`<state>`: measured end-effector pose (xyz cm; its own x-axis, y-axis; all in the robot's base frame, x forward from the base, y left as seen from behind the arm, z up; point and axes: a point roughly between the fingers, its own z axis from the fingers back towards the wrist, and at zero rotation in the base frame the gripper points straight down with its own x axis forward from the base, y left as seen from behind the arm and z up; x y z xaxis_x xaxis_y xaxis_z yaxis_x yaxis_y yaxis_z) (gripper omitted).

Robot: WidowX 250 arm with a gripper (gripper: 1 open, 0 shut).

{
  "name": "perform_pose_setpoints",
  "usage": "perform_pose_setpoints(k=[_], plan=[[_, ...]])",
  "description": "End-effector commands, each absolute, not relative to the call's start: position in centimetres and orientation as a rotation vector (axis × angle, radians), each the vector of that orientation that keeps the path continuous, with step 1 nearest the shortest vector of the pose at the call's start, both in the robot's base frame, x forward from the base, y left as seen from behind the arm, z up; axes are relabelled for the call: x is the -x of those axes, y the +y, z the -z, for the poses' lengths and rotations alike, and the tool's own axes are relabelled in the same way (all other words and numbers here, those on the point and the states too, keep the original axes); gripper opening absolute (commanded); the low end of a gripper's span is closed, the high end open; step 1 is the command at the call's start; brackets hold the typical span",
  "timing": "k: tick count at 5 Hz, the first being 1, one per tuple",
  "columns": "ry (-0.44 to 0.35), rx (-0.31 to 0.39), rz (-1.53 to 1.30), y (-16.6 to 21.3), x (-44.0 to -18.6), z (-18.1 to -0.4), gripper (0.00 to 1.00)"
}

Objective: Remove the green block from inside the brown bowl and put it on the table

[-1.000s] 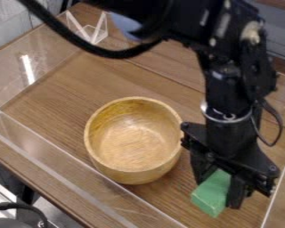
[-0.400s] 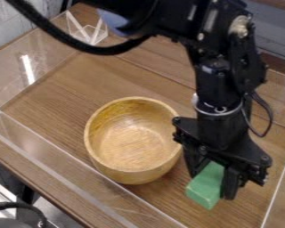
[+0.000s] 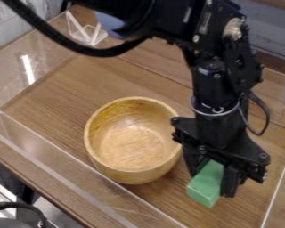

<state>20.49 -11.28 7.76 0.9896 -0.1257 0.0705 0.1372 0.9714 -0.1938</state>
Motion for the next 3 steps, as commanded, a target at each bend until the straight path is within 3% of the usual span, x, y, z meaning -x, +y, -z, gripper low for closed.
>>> perform_pose_setpoints(k=[1, 3], plan=[[-0.082, 0.21, 0.119, -11.19, -21.21, -8.21, 0.0], [-0.082, 0.212, 0.109, -11.06, -21.86, -8.01, 0.0]])
